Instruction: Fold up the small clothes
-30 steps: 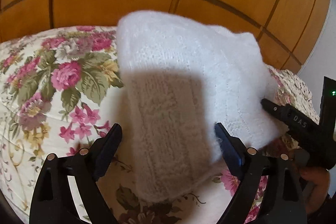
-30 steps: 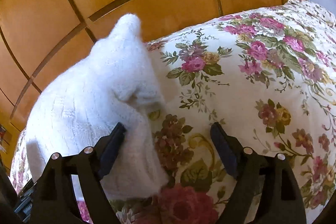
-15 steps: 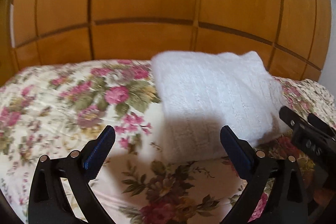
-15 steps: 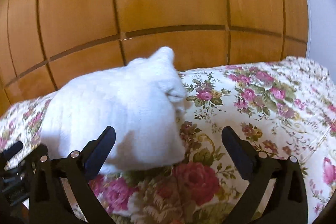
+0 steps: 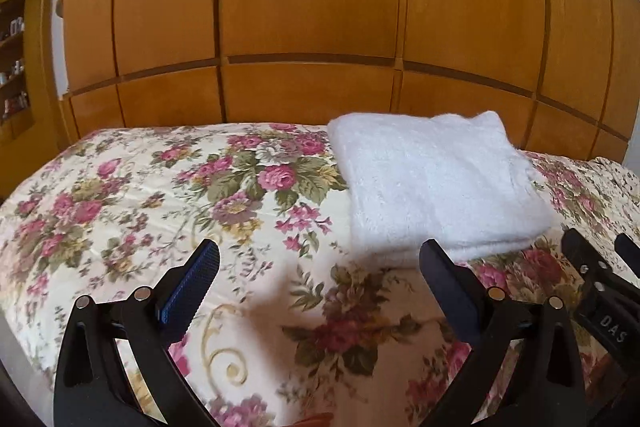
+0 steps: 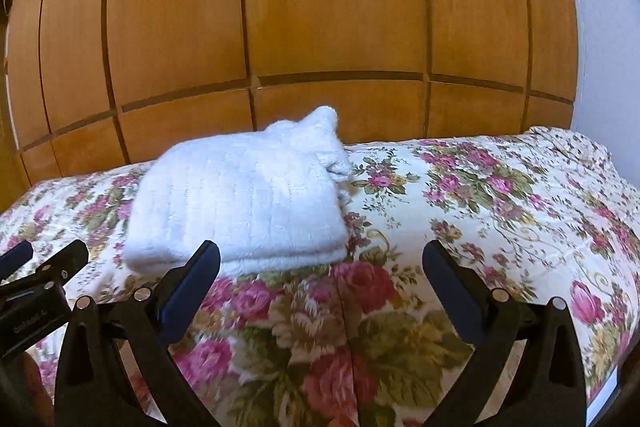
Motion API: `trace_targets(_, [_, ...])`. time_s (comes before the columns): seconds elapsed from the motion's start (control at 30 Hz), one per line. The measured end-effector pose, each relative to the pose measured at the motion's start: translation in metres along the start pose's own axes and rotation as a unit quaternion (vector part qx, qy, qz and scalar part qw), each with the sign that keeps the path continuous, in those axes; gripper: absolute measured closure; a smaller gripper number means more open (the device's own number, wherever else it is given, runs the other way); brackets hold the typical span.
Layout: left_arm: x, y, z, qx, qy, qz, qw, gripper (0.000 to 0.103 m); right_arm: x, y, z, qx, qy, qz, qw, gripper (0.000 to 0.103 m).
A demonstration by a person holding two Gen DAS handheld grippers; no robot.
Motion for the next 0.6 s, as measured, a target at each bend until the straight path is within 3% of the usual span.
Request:
trace_targets(0.27, [0.029, 0.001, 0.008, -0.007, 0.007, 0.010, 0.9999, 0.004, 0.034, -0.001, 0.017, -0.007, 0.005, 0.001, 1.000, 0.002])
trace_targets(0.6, [0.045, -0.003, 0.017, -0.020, 0.005, 0.022, 0.9995, 0.004, 0.044, -0.011, 0.026, -0.015, 0.008, 0.008, 1.000, 0.002])
Point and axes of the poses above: each gripper's, at about its wrist camera, not at the fingertips, and x roughly against the way its jaws point, z to its right, y to its underside, the point moved 8 cm from there along -x, roughly the way its jaws point, and after that the axes turned 14 degrees about y, right-handed, at the moved point
